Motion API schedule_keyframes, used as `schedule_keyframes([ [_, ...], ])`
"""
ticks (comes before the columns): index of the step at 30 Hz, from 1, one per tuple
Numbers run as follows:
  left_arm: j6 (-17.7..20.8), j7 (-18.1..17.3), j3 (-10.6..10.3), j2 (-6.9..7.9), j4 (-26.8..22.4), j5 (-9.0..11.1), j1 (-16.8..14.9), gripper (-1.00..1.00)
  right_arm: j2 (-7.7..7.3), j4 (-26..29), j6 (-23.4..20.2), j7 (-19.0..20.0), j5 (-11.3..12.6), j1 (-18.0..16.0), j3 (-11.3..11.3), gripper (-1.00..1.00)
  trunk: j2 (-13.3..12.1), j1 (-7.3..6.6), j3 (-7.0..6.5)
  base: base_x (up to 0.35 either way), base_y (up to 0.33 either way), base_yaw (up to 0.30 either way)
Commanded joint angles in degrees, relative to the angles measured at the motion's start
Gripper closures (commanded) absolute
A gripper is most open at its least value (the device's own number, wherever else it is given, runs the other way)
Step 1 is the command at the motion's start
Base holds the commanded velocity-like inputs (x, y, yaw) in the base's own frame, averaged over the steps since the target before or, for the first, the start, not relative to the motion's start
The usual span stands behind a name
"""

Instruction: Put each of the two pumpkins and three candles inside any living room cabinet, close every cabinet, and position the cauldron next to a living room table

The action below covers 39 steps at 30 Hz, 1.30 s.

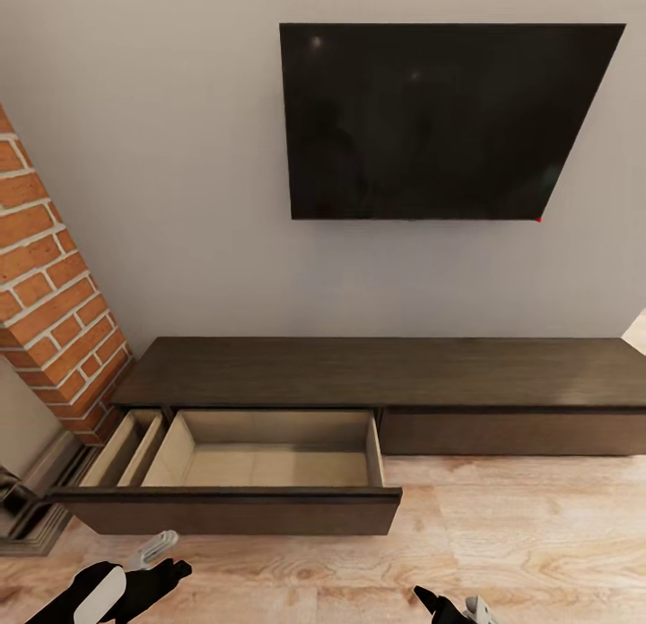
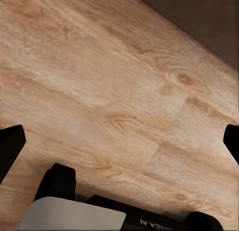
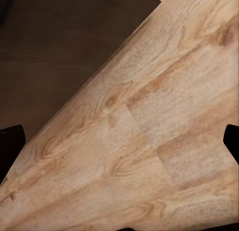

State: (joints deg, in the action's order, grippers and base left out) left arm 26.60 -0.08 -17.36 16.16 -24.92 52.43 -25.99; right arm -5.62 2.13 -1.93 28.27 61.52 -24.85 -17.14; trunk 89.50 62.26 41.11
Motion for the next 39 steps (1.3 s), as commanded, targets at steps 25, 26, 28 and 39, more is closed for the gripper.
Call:
schedule_keyframes([
  [25, -7.0, 8.68, -1.32, -3.92, 1.76, -3.49, -0.03, -1.0, 0.34, -0.03, -0.01, -7.62, 0.54, -0.03, -0.81, -1.0, -5.21, -2.87, -2.29, 0.0, 0.0, 0.239],
  [26, -7.03, 8.68, -1.56, -4.02, 1.78, -3.61, -0.03, -1.0, 0.34, -0.03, -0.01, -7.65, 0.54, -0.03, -0.83, -1.0, -5.21, -2.87, -2.29, 0.0, 0.0, 0.234],
  [28, -7.06, 8.69, -1.76, -4.12, 1.76, -3.72, -0.03, -1.0, 0.35, -0.03, -0.01, -7.68, 0.54, -0.04, -0.85, -1.0, -5.21, -2.87, -2.29, 0.0, 0.0, 0.135],
  [39, -7.09, 8.69, -2.06, -4.22, 1.75, -3.89, -0.03, -1.0, 0.39, 0.06, 0.3, -7.7, 0.46, -0.03, -0.93, -1.0, -5.21, -2.87, -2.29, -0.024, -0.069, 0.041],
])
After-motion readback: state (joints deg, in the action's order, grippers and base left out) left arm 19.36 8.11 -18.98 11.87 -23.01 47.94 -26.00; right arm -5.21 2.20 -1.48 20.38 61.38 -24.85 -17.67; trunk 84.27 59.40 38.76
